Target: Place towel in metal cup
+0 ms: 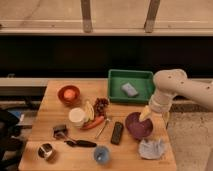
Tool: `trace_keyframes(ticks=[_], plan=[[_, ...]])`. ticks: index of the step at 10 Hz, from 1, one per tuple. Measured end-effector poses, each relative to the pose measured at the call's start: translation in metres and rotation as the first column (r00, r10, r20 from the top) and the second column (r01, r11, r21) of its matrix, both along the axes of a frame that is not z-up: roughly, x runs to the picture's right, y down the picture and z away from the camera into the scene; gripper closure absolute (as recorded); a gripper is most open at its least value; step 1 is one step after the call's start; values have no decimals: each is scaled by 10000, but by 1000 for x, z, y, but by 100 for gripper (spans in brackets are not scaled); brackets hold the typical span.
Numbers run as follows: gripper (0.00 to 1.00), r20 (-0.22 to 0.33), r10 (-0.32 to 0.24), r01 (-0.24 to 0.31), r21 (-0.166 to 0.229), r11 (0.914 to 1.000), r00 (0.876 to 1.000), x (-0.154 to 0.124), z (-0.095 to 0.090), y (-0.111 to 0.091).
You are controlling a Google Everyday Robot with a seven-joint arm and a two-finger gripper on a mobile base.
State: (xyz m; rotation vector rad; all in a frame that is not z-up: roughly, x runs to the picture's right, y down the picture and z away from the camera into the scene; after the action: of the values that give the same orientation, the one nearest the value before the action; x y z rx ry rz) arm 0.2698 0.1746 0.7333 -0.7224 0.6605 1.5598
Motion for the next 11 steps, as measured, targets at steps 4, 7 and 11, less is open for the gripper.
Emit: trace_keyframes(ticks=[4,7,11], plan=[[22,-206,486,-500,-749,9959,9986,6,-7,39],[22,-190,481,-494,-741,9960,9987,5,-7,38],[22,-117,418,-427,-883,9952,9991,2,-7,41]])
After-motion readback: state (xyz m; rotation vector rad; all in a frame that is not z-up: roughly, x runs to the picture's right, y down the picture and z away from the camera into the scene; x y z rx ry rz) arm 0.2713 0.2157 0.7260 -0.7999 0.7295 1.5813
